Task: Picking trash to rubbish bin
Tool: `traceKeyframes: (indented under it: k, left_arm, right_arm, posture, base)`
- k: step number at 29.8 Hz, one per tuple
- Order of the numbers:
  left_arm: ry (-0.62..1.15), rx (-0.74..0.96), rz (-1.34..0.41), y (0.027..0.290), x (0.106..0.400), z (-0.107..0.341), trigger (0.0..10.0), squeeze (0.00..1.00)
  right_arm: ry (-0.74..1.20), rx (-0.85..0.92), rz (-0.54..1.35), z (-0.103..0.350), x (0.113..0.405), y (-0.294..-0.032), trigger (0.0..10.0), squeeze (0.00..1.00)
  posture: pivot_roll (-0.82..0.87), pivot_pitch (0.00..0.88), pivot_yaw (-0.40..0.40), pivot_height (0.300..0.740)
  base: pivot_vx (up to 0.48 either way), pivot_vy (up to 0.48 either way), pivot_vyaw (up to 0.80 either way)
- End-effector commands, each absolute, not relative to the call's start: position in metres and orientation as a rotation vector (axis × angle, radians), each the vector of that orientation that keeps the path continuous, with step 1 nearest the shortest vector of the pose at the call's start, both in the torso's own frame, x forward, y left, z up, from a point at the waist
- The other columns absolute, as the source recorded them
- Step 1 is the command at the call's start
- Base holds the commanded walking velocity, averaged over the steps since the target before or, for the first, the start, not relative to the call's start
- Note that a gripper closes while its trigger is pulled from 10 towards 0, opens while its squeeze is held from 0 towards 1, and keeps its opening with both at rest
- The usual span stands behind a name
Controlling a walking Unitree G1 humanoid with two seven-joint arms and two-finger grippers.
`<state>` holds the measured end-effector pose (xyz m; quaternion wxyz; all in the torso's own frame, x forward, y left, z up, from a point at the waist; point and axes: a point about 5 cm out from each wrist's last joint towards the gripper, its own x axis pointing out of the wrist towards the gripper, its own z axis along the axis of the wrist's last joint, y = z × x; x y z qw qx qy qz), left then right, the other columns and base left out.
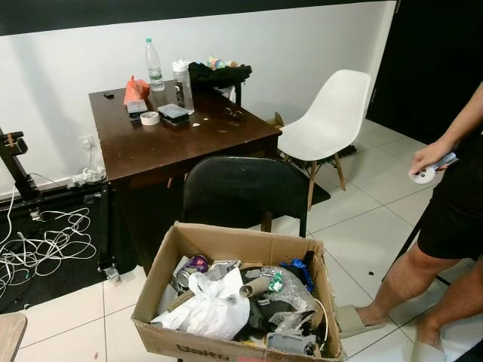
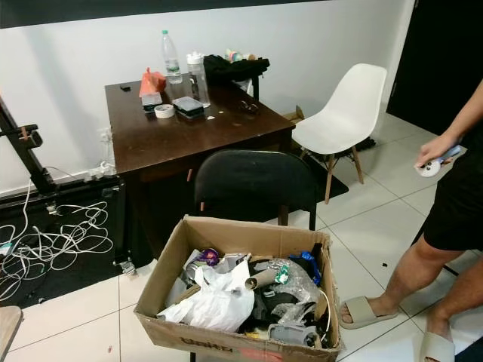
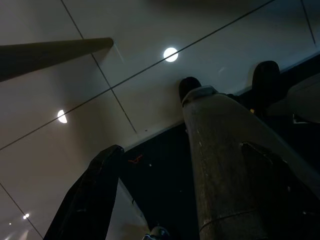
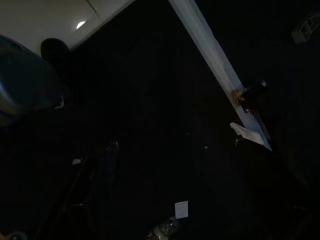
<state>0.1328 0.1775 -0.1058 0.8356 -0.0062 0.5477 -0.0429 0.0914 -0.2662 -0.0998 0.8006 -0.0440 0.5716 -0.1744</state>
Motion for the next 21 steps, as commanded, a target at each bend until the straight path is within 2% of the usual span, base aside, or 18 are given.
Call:
traceKeyframes:
  k: [1,21]
  left_arm:
    - [1.196,-0.017,-0.081,0.1785,0.1245,-0.1086,10.0,0.00]
    - [1.197,0.012,-0.112,0.1770,0.1253,-0.1084,10.0,0.00]
  right_arm:
    - [1.258,-0.091,-0.364,-0.1030,0.0812,-0.2636,10.0,0.00]
    - [1.268,-0.100,-0.323,-0.1052,0.0837,-0.2548,10.0,0.00]
  posture:
    - [-0.20,0.075,0.043,0.740]
    - [-0.20,0.075,0.054,0.740]
  base:
    - [-0.352,0.000,0.00]
    - [-0.361,0.000,0.00]
